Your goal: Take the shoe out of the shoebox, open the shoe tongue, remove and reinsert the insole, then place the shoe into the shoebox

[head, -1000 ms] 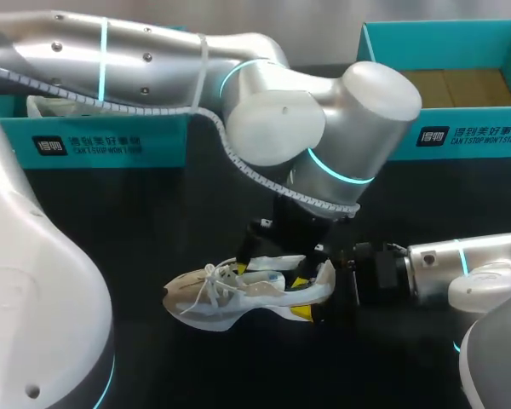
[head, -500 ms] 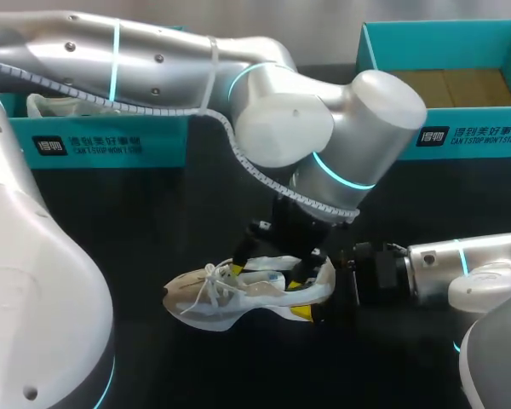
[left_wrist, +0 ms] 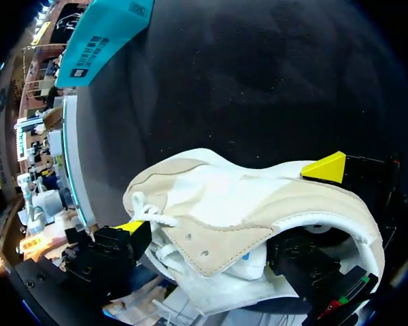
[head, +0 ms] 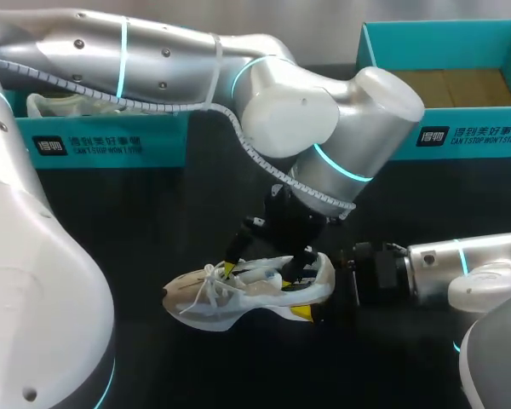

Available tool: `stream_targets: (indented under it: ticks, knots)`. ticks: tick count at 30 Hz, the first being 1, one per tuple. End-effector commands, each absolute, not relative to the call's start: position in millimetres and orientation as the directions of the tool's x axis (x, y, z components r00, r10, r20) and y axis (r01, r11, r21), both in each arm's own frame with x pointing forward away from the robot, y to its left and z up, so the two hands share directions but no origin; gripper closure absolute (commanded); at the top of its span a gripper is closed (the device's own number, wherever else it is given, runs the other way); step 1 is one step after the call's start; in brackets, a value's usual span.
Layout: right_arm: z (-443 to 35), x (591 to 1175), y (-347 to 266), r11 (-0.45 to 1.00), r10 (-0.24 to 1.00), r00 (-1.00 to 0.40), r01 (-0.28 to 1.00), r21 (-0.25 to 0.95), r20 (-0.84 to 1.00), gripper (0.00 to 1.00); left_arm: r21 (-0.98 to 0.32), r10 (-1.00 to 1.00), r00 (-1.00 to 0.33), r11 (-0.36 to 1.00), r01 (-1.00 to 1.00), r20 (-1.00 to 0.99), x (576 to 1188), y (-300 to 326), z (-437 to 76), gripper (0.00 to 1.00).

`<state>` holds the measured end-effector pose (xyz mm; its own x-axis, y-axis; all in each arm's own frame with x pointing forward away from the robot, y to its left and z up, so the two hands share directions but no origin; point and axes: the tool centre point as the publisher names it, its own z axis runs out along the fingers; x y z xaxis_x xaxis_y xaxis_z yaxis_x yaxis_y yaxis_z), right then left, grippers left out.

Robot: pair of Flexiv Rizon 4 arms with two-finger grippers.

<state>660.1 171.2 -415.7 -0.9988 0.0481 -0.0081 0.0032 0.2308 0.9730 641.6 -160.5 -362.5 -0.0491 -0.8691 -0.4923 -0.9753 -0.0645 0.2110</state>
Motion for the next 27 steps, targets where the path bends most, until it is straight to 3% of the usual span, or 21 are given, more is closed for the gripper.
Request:
stream_targets:
  ticks: [1,27]
  knots:
    - [-415,660,172,0.235,0.049,-0.999,0.004,0.972,-0.007,1.0,-0.078,-0.7,0.484,-0.526,-0.847,-0.525,637,-159,-359,0.0]
    - [-415,660,172,0.235,0.049,-0.999,0.004,0.972,-0.007,1.0,0.008,-0.742,0.392,-0.472,-0.882,-0.544,632,-172,-342,0.0]
